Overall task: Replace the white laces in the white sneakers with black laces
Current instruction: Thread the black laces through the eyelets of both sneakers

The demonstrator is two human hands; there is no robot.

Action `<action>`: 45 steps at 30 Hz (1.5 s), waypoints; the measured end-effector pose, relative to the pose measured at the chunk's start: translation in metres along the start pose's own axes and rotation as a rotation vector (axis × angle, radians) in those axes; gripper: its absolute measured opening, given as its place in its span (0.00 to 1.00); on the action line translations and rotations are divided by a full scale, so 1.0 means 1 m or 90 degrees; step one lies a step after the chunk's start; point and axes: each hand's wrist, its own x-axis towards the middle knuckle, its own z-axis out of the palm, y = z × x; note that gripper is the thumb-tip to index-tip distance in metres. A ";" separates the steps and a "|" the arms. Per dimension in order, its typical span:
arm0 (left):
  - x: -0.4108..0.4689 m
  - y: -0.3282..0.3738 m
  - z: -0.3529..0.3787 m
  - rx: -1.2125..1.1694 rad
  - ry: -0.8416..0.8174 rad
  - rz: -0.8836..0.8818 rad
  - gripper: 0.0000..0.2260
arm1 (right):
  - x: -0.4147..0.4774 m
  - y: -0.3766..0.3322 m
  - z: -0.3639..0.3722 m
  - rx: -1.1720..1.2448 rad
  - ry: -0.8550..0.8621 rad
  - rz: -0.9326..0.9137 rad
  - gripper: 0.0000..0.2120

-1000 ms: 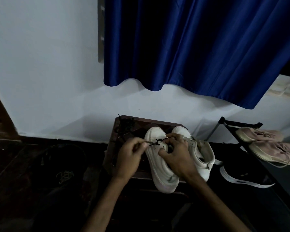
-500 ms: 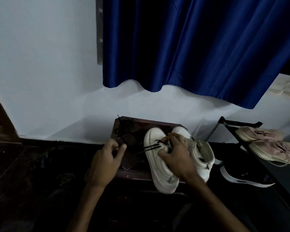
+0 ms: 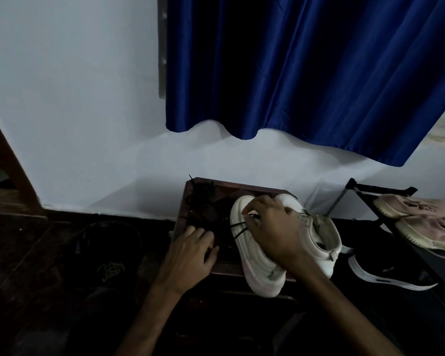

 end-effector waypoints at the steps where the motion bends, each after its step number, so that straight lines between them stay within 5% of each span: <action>1: -0.001 0.000 0.004 0.005 -0.015 0.005 0.08 | 0.007 -0.008 0.002 -0.024 -0.016 -0.025 0.09; 7: -0.008 -0.003 0.012 -0.025 -0.034 0.009 0.06 | 0.033 -0.049 0.023 -0.254 -0.282 -0.064 0.17; 13: -0.008 -0.004 0.011 -0.062 -0.032 -0.010 0.06 | 0.033 -0.057 0.047 -0.287 -0.232 -0.083 0.11; 22: -0.011 -0.003 0.009 -0.098 -0.014 -0.090 0.10 | 0.041 -0.052 0.057 -0.224 -0.170 -0.065 0.18; 27: -0.010 -0.001 0.006 -0.067 -0.011 -0.096 0.13 | 0.043 -0.055 0.065 -0.225 -0.189 -0.070 0.11; 36: -0.008 -0.002 -0.002 -0.215 0.119 -0.132 0.09 | 0.068 -0.026 0.022 0.281 -0.098 0.093 0.06; 41: 0.020 0.007 -0.013 -0.053 0.247 -0.161 0.09 | 0.065 -0.022 0.009 0.369 -0.069 0.061 0.07; 45: 0.064 0.020 -0.034 -0.197 0.251 -0.293 0.17 | 0.059 -0.022 0.006 0.385 -0.024 0.027 0.06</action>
